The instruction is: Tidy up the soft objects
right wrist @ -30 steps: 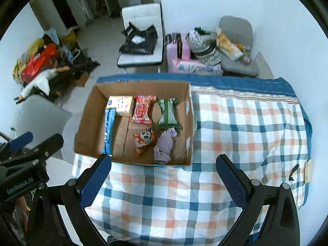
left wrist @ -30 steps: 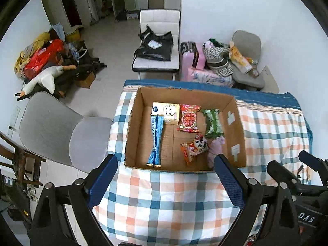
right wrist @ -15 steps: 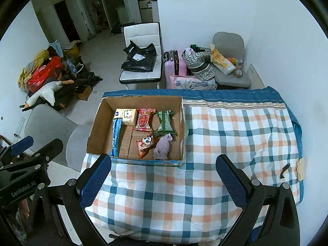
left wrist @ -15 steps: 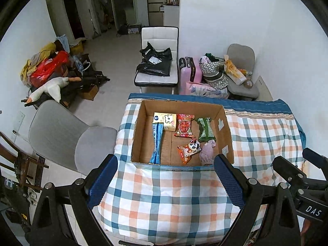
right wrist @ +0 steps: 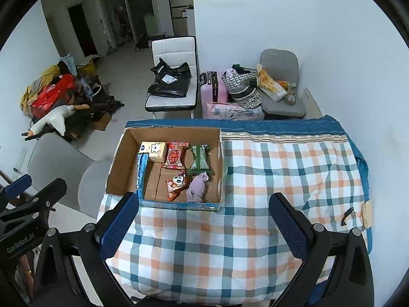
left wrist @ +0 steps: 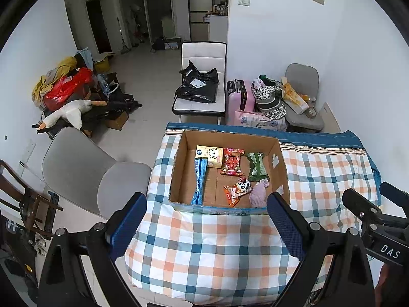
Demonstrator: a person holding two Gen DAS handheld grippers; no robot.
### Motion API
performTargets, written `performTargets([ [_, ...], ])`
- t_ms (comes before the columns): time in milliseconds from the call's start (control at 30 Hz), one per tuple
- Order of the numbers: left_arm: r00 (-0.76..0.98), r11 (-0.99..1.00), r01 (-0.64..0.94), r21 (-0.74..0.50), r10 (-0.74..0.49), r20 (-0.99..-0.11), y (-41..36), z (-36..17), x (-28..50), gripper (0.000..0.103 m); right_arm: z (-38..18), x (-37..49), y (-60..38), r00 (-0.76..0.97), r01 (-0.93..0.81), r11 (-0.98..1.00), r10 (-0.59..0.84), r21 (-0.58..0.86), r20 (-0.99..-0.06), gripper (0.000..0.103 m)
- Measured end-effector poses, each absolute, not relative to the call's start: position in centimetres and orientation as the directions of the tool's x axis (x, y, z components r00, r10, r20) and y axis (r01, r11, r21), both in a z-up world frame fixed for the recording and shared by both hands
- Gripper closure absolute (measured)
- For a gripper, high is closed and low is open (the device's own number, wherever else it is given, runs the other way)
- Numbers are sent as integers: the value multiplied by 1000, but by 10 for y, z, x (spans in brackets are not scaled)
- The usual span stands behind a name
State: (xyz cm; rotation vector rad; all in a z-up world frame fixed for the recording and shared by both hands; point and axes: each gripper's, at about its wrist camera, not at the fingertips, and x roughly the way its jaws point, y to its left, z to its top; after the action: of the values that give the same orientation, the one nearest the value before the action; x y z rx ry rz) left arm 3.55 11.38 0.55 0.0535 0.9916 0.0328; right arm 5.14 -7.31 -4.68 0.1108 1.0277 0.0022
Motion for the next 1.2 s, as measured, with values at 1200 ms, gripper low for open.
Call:
performTargets([
  [1200, 540, 998, 20, 64, 43, -840, 106, 0, 35, 7, -51, 42, -73, 516, 101, 991, 19, 83, -856, 0],
])
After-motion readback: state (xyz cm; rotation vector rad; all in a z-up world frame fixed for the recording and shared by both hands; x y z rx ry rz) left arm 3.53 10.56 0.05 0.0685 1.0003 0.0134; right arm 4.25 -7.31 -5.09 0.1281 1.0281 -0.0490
